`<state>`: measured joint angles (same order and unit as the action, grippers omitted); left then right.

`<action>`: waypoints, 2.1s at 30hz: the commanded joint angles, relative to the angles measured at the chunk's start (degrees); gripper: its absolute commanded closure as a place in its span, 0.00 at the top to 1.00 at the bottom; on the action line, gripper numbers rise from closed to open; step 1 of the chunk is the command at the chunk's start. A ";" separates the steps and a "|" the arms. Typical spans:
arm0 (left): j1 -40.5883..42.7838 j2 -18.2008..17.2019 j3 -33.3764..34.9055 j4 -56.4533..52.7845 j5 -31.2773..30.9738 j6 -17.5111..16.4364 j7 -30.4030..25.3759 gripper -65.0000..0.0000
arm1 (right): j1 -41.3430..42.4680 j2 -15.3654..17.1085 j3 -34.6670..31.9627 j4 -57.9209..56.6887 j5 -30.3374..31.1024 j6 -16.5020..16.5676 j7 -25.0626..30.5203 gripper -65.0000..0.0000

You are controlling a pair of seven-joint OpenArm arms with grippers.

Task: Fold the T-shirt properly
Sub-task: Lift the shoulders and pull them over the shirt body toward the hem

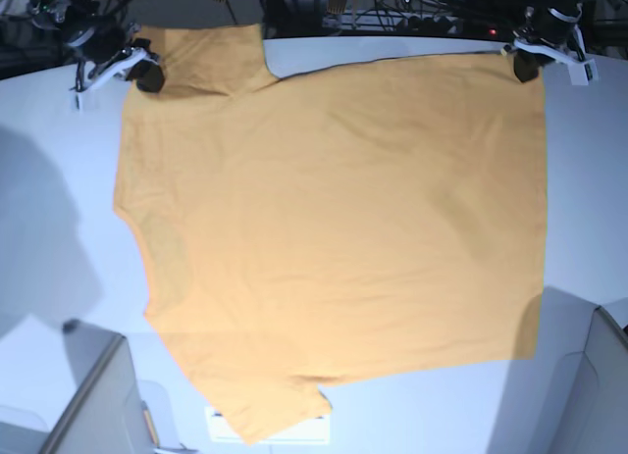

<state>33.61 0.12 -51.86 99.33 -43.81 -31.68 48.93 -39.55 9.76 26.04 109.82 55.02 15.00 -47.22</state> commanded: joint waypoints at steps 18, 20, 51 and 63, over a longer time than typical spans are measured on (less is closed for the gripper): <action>-9.56 -0.60 0.03 7.62 -1.33 6.76 -0.97 0.00 | 19.55 0.75 0.64 2.75 4.89 0.07 -11.11 0.00; -10.62 -0.60 0.03 7.62 -1.33 6.76 -0.97 0.00 | 21.48 0.75 0.64 2.58 4.80 0.07 -11.99 0.00; -23.80 -7.99 5.66 -0.03 -1.24 18.54 -0.97 0.00 | 49.35 1.01 -7.80 -25.73 4.62 -4.59 -14.10 0.00; -26.88 -8.52 5.66 -4.78 -1.07 18.63 -0.97 0.00 | 53.66 0.57 -7.98 -27.67 -4.61 -4.24 -14.10 0.00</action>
<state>7.27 -7.20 -46.02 93.43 -44.01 -12.86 49.12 12.49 9.74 17.78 81.25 49.21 10.13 -62.24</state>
